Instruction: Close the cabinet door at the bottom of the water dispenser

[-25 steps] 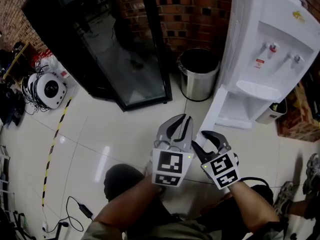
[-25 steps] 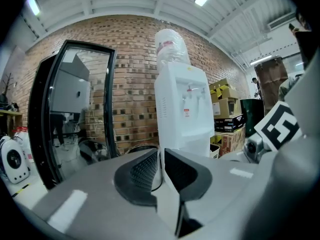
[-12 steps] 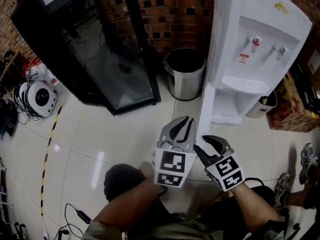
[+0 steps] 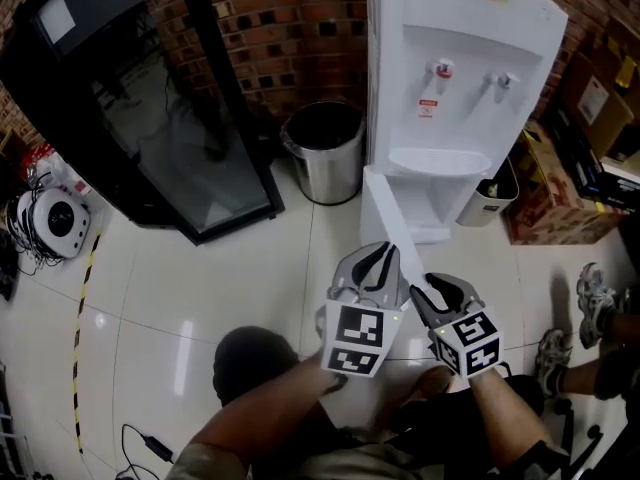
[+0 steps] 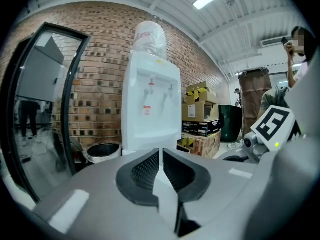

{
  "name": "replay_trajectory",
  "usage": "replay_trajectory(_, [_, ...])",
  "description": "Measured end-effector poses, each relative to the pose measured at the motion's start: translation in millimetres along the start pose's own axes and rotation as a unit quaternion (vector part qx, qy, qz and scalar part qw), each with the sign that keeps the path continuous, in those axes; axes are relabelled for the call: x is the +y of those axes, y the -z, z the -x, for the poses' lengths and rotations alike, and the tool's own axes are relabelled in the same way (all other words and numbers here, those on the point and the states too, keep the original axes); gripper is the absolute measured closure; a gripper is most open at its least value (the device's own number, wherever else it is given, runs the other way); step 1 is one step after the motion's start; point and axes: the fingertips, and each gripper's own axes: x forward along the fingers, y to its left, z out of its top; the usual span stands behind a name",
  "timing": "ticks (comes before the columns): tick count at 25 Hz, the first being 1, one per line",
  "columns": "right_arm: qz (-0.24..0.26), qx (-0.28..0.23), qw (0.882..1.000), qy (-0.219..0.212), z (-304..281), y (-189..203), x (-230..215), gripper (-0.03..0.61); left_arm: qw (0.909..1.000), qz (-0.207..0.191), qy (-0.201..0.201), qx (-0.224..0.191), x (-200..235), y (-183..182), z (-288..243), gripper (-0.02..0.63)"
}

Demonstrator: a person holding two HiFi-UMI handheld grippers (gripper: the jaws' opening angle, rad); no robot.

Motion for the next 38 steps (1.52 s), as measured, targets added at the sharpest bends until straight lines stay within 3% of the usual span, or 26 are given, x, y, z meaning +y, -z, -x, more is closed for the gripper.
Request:
replay_trajectory(4, [-0.030,-0.004,0.999,0.039,14.5,11.5,-45.6,0.456,0.9997,-0.018,0.017,0.006,-27.6,7.9,-23.3,0.595])
replay_trajectory(9, [-0.033,-0.004,0.999,0.042,16.6,10.2,-68.0,0.460,0.9987,-0.044,0.026,0.002,-53.1,12.6,-50.2,0.597])
replay_trajectory(18, [-0.045,-0.018,0.995,0.089,23.5,9.4,-114.3,0.483,0.9979,-0.041,0.044,-0.025,-73.7,-2.2,-70.0,0.600])
replay_trajectory(25, [-0.041,-0.006,0.987,0.153,19.1,7.7,-152.6,0.573,0.9988,-0.029,0.035,-0.015,-60.4,1.2,-70.8,0.604])
replay_trajectory(29, [-0.067,-0.004,0.980,0.190,14.6,5.9,-183.3,0.578,0.9991,-0.036,0.023,-0.006,-47.6,4.2,-73.0,0.612])
replay_trajectory(33, [-0.080,-0.019,0.973,0.214,7.7,3.5,-211.2,0.578,0.9972,-0.071,0.021,0.012,-38.2,7.9,-92.1,0.612])
replay_trajectory(38, [-0.096,-0.040,0.966,0.236,-2.1,-4.7,-245.6,0.578,0.9978,-0.058,0.019,0.027,-25.7,8.8,-118.3,0.612])
